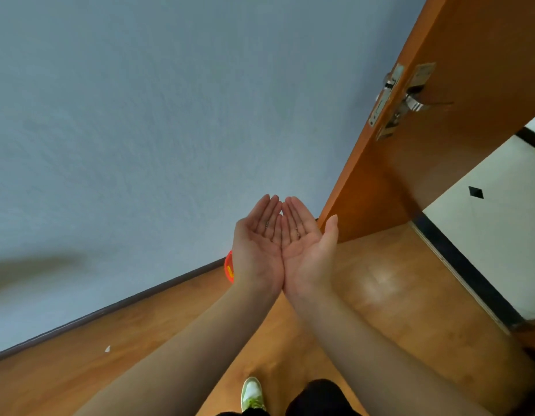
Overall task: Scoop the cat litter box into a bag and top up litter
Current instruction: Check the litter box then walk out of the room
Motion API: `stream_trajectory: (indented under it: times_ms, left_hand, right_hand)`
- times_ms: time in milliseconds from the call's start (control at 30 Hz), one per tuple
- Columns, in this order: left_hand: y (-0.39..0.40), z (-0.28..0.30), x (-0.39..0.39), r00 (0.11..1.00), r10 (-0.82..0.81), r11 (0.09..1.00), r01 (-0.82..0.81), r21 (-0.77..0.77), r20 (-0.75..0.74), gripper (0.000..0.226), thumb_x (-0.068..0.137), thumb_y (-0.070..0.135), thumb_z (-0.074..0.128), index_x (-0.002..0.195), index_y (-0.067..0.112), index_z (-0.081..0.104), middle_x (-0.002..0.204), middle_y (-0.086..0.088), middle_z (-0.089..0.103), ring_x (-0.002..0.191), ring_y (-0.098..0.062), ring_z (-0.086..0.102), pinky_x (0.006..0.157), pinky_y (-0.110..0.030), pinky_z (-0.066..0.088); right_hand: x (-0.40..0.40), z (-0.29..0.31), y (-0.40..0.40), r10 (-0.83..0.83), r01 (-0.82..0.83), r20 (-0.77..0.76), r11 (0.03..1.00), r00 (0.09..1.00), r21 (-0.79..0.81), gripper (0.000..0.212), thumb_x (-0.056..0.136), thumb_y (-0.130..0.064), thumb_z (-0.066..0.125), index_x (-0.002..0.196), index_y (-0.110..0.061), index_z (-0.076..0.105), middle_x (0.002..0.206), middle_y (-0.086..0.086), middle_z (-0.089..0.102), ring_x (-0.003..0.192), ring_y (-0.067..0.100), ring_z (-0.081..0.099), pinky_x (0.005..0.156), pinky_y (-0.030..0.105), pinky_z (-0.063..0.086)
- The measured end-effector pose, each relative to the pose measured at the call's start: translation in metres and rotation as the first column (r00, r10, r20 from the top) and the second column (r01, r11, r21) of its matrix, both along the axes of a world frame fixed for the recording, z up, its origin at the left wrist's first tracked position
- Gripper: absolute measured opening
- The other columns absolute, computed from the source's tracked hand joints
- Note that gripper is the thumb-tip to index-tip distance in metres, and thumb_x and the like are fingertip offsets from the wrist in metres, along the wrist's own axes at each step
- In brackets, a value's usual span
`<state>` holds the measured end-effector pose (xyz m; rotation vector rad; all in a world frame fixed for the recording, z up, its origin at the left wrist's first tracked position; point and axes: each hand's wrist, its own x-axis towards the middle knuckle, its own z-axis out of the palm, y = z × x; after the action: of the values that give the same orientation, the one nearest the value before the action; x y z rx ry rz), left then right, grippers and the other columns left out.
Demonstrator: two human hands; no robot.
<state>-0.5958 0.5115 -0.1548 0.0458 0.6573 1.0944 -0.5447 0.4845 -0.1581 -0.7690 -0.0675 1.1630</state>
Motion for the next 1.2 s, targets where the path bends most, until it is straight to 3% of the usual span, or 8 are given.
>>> stream_trajectory:
  times_ms: [200, 433, 633, 833, 1200]
  left_hand:
    - [0.049, -0.013, 0.011, 0.993, 0.119, 0.992, -0.12, -0.04, -0.006, 0.04, 0.096, 0.017, 0.039, 0.123, -0.001, 0.063, 0.121, -0.015, 0.068, 0.113, -0.026, 0.066, 0.108, -0.036, 0.042]
    - [0.105, -0.046, 0.05, 0.937, 0.345, 0.935, -0.348, -0.063, -0.048, 0.04, 0.097, 0.017, 0.037, 0.122, -0.002, 0.063, 0.121, -0.016, 0.068, 0.113, -0.026, 0.065, 0.104, -0.035, 0.045]
    - [0.137, -0.096, 0.075, 0.903, 0.424, 0.893, -0.43, -0.131, -0.071, 0.042, 0.099, 0.02, 0.035, 0.121, -0.001, 0.064, 0.121, -0.016, 0.068, 0.113, -0.027, 0.065, 0.104, -0.036, 0.044]
    - [0.152, -0.195, 0.074, 0.894, 0.437, 0.877, -0.447, -0.178, -0.096, 0.043, 0.1, 0.02, 0.033, 0.123, 0.0, 0.063, 0.122, -0.015, 0.068, 0.115, -0.027, 0.064, 0.104, -0.038, 0.044]
    - [0.182, -0.457, 0.067, 0.876, 0.467, 0.838, -0.481, -0.258, -0.116, 0.037, 0.1, 0.016, 0.038, 0.118, -0.001, 0.066, 0.117, -0.015, 0.07, 0.11, -0.026, 0.067, 0.099, -0.035, 0.047]
  right_hand:
    - [0.014, -0.015, 0.052, 0.12, -0.118, 0.022, 0.991, 0.993, -0.065, 0.068, 0.099, -0.057, 0.018, 0.125, -0.01, 0.061, 0.125, 0.003, 0.065, 0.121, 0.017, 0.057, 0.106, 0.033, 0.04]
    - [0.056, -0.055, 0.126, 0.266, -0.278, -0.143, 0.958, 0.953, -0.073, 0.068, 0.099, -0.054, 0.023, 0.121, -0.002, 0.062, 0.121, 0.012, 0.066, 0.116, 0.022, 0.061, 0.108, 0.037, 0.038]
    - [0.083, -0.107, 0.161, 0.324, -0.352, -0.222, 0.93, 0.92, -0.101, 0.07, 0.096, -0.056, 0.026, 0.123, -0.001, 0.061, 0.124, 0.015, 0.064, 0.119, 0.026, 0.059, 0.11, 0.04, 0.036]
    - [0.083, -0.203, 0.18, 0.334, -0.378, -0.237, 0.91, 0.912, -0.171, 0.071, 0.095, -0.057, 0.028, 0.121, -0.001, 0.062, 0.124, 0.015, 0.064, 0.119, 0.026, 0.059, 0.111, 0.041, 0.035]
    - [0.073, -0.459, 0.21, 0.345, -0.398, -0.222, 0.874, 0.912, -0.278, 0.069, 0.095, -0.057, 0.031, 0.118, 0.0, 0.064, 0.118, 0.016, 0.067, 0.113, 0.027, 0.063, 0.106, 0.04, 0.04]
